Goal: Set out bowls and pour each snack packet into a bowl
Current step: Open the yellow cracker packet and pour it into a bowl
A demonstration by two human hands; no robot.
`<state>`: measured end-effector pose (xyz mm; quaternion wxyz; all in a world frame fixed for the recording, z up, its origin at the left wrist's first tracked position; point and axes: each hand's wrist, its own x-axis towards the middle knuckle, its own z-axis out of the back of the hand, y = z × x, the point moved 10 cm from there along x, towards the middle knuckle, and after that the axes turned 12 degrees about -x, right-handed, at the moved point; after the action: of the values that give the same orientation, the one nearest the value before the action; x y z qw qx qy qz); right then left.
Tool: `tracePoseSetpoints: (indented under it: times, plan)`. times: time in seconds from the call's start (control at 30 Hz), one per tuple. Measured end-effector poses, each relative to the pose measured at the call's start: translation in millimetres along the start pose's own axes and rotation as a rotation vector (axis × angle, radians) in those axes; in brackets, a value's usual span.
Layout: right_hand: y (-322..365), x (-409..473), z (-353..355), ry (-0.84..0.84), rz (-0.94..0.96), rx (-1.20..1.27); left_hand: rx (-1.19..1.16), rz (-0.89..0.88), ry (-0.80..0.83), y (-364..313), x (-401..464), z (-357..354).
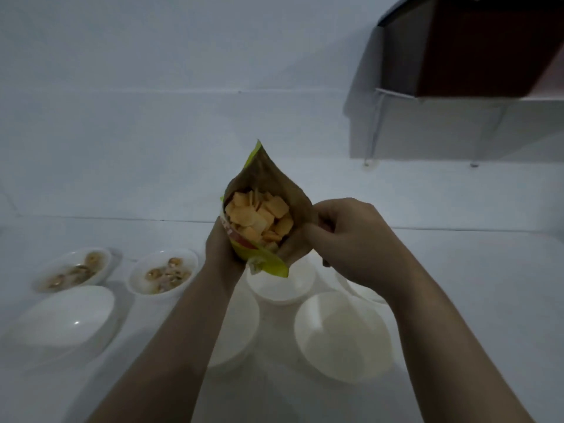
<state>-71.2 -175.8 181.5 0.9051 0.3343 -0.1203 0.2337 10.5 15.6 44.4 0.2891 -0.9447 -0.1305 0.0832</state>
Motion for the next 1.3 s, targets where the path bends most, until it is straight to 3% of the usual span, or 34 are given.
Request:
tracePoseSetpoints:
  times: [0.23,0.37,0.47,0.6,0.83,1.07,1.3]
  plan:
    - [5.8,42.8,-58.6,-0.052,-0.107,-0.095,0.166,0.005,-0.195,-45.9,59.9,76.5]
    - [0.4,66.3,-94.0,-0.033,-0.2,0.154,0.34,-0.07,-0.253,-66.7,83.5,98.4]
    - [-13.8,85.6,-110.8,-0.139,-0.252,0.202,0.403,-0.154,-0.253,-74.0,101.4,109.9]
    - [-43.6,107.1,-121.2,-0.265,-0.309,0.066,0.512,-0.314,-0.293,-85.5,113.4,123.5]
    - [-94.9,122.3,-132.0,-0.401,-0.394,0.016,0.61,-0.476,-0.242,-94.4,132.9,122.4]
    - [-120.6,116.8,-147.0,-0.326,-0.441,-0.09,0.762,-0.582,-0.136,-97.3,132.9,107.8]
    - [-133.2,101.7,-150.4,-0.381,-0.47,-0.096,0.843,-0.643,-0.045,-97.7,125.7,89.1]
